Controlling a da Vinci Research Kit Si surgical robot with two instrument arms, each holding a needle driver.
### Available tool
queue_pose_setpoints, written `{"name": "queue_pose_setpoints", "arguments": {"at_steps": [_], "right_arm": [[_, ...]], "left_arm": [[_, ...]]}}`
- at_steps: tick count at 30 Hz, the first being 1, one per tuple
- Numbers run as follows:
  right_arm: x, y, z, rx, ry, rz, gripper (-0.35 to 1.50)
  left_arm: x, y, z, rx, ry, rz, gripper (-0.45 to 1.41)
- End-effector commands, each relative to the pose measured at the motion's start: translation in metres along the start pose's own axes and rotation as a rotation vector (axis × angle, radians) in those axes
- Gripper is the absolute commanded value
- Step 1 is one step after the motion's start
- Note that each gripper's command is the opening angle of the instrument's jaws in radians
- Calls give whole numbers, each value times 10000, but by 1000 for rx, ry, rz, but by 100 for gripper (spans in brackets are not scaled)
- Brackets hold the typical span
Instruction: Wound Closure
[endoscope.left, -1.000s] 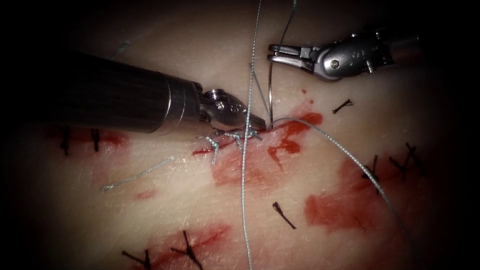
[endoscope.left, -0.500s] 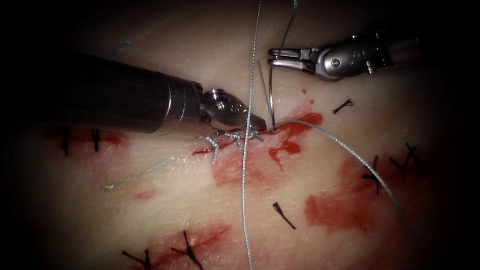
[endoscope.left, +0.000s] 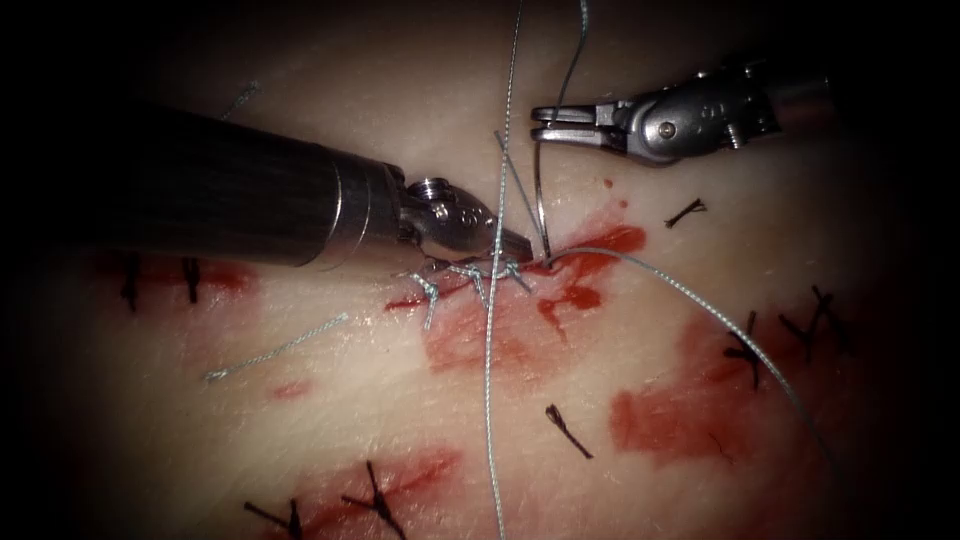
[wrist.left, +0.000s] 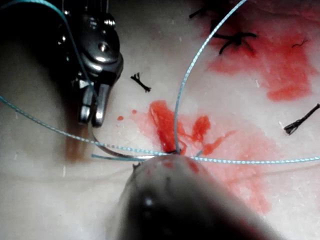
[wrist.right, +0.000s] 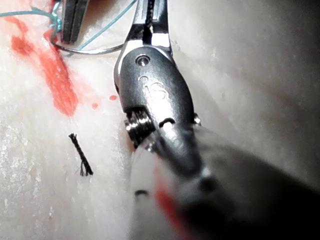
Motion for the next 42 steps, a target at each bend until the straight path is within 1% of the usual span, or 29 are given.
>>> {"name": "queue_pose_setpoints", "arguments": {"at_steps": [1,6,14,17,22,26,35,42], "right_arm": [[-5,0,10,8,0,-21,-35],[-6,3,7,12,-16,-89,-35],[-2,3,3,12,-17,-86,-35],[1,4,4,8,-11,-72,-35],[-1,-1,4,1,-9,0,-35],[0,-2,4,-34,-3,63,-35],[0,-3,4,-51,-6,80,-35],[-4,-6,1,-59,-11,123,-35]], "left_arm": [[0,0,7,-1,0,0,-45],[0,0,7,-1,3,0,-45],[1,1,7,2,6,0,-45],[1,1,7,2,6,0,-45],[1,1,7,2,6,0,-45],[1,1,7,2,6,-1,-45],[1,1,7,5,6,-1,-45],[1,1,6,4,9,-1,-45]]}}
